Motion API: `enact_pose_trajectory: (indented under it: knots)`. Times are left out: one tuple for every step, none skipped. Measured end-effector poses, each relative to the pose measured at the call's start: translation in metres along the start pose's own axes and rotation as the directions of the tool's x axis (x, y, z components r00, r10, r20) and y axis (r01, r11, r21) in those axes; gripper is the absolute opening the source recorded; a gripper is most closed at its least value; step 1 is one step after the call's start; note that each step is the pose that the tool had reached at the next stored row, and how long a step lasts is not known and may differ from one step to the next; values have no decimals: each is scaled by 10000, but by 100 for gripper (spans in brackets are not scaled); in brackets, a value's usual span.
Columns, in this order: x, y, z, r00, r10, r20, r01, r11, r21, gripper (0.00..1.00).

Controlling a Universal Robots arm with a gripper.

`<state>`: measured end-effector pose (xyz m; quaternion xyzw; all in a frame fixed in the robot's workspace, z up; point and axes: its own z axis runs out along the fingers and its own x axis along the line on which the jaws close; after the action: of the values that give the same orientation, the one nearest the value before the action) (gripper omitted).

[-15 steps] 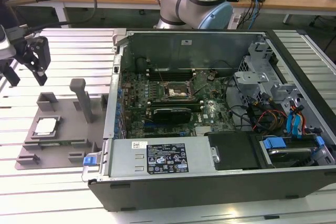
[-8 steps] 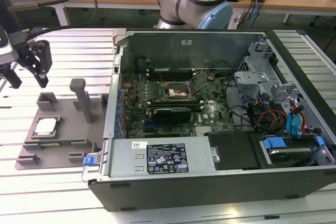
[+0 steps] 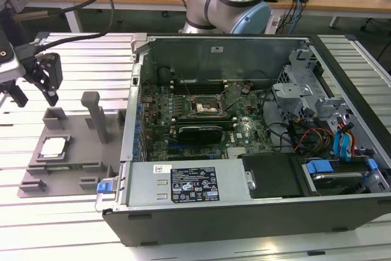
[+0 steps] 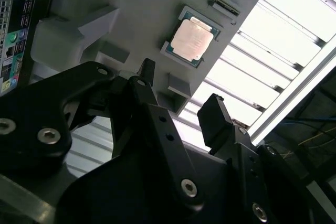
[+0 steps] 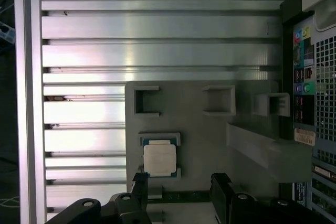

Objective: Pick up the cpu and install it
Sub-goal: 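Pick up the cpu and move it towards the insertion slot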

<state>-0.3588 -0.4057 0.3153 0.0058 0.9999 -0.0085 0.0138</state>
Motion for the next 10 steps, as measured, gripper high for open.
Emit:
enact_pose_trajectory:
  knots:
    - [0,0,7,10000,0,1,0,10000,0,60]
    - [0,0,13,10000,0,1,0,10000,0,60]
    - [1,0,23,10000,0,0,0,10000,0,60]
    - [1,0,32,10000,0,1,0,10000,-1,60]
    - [1,1,40,10000,1,1,-1,10000,-1,60]
    - [1,1,46,10000,0,0,0,10000,0,60]
    - [2,1,54,10000,0,1,0,10000,-1,60]
    - [2,1,69,10000,0,1,0,10000,-1,60]
    - [3,1,85,10000,0,1,0,10000,-1,60]
    - [3,2,102,10000,1,0,-1,10000,0,60]
